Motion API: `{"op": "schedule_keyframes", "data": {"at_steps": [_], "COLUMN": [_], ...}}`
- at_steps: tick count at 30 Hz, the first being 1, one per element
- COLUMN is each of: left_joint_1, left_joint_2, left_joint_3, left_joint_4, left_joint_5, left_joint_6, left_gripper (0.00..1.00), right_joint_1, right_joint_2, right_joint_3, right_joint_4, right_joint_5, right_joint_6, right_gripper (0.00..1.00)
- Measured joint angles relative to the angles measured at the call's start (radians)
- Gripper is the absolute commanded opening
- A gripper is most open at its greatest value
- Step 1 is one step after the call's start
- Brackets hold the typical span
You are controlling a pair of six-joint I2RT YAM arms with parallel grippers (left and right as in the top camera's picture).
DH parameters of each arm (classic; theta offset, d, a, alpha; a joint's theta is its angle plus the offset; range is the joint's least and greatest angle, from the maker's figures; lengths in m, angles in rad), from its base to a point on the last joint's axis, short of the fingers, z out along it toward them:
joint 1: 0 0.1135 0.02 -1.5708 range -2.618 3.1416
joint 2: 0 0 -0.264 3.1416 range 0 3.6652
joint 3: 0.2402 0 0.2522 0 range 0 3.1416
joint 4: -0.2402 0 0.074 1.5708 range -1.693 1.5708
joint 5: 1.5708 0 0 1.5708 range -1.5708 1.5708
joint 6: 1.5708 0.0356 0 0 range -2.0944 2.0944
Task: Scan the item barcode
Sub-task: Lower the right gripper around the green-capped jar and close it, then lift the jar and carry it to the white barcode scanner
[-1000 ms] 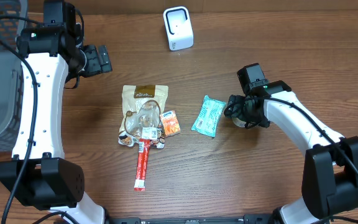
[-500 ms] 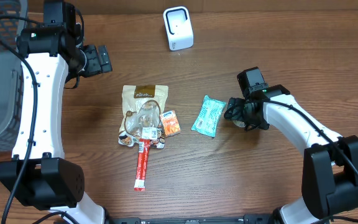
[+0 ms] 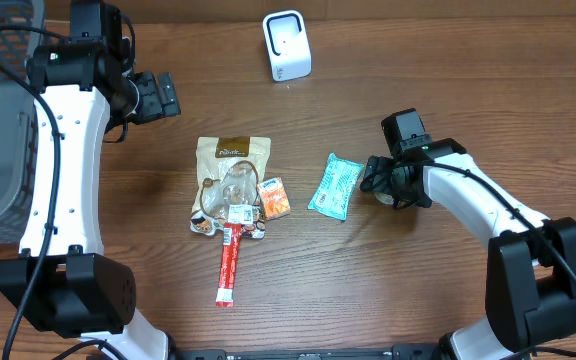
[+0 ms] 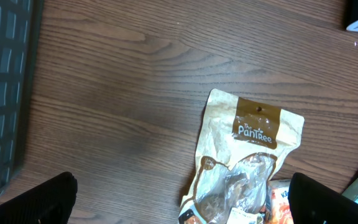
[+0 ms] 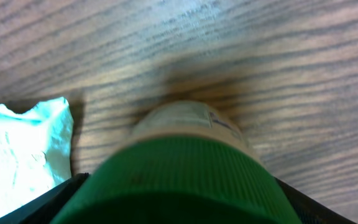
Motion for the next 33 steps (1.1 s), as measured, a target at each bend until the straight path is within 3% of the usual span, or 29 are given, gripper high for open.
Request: {"op": "schedule_keyframes", "data": {"at_steps": [8, 13, 16, 19, 21, 24, 28, 33], "left_joint_1": [0.000, 0.000, 0.000, 0.000, 0.000, 0.000, 0.000, 0.000], "left_joint_2": [0.000, 0.000, 0.000, 0.000, 0.000, 0.000, 0.000, 0.000], "left_joint_3": [0.000, 0.000, 0.000, 0.000, 0.000, 0.000, 0.000, 0.000], "left_joint_4": [0.000, 0.000, 0.000, 0.000, 0.000, -0.001, 0.000, 0.000], "left_joint_5": [0.000, 0.000, 0.000, 0.000, 0.000, 0.001, 0.000, 0.000], "left_joint_6": [0.000, 0.000, 0.000, 0.000, 0.000, 0.000, 0.000, 0.000], "left_gripper": [1.00, 1.00, 1.00, 1.00, 1.00, 1.00, 1.00, 1.00], "right_joint_1": [0.000, 0.000, 0.000, 0.000, 0.000, 0.001, 0.001, 0.019], "right_joint_2": [0.000, 0.000, 0.000, 0.000, 0.000, -0.008, 0.016, 0.101], "right_joint_3": [0.000, 0.003, 0.036, 0.153, 0.260, 0.526, 0.852, 0.956], "right_joint_4": [0.011, 0.004, -0.073, -0.154, -0.214, -0.399, -0.553, -0.460], "right_joint_5": [0.028, 0.031, 0.031, 0.030, 0.010, -0.056, -0.089, -0.101], "right_joint_6": [-0.001, -0.001, -0.001, -0.022, -0.053, -0.104, -0.163, -0.214], "right_gripper": [0.64, 0.39, 0.34, 0.27, 0.16, 0.04, 0.04, 0.04]}}
